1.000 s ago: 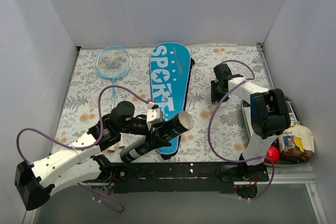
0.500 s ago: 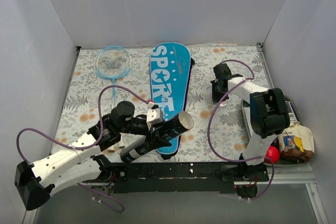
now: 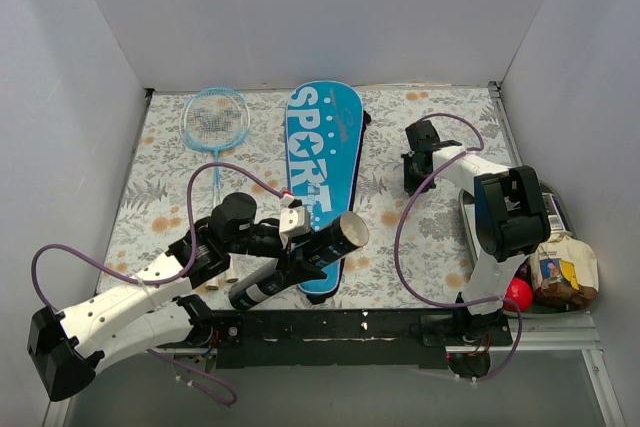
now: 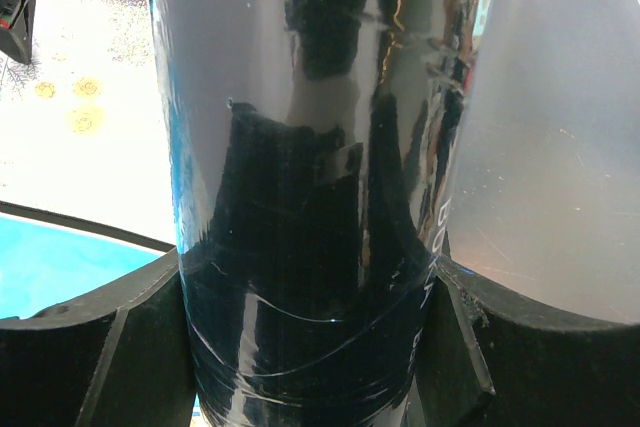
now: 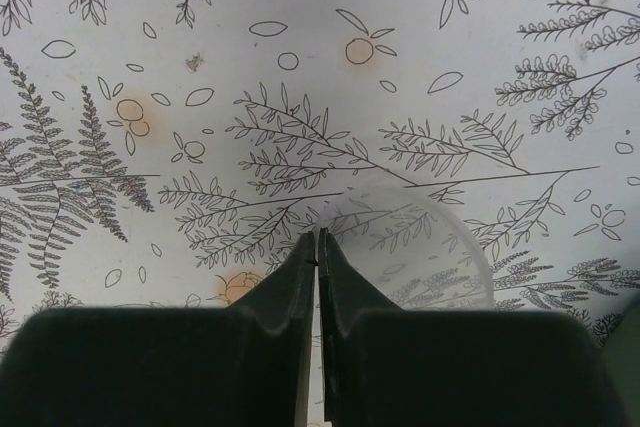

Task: Pack up the badminton gear

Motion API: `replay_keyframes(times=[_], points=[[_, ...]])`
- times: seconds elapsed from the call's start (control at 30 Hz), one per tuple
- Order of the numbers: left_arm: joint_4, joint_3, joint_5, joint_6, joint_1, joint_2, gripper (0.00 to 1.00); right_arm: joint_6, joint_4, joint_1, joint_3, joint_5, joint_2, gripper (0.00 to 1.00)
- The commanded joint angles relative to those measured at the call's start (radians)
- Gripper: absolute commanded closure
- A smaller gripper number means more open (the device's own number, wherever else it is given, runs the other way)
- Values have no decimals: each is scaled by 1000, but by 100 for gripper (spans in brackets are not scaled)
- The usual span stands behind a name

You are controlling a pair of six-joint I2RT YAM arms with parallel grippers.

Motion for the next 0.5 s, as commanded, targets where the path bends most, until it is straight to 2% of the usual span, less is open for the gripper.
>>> replay_keyframes(times=[0.0,0.1,0.27,0.47], points=[[35,0,6,7,-2,-23,77,-8,5,-4,30,24,10,93],[37,0,8,7,-2,-23,77,-7,0,-4,35,25,5,91],[37,0,8,7,-2,-22,77,-5,-9,-6,46,27,-12,80],[37,0,9,7,-3,-19,77,-5,-21,-6,49,42,-30,73]])
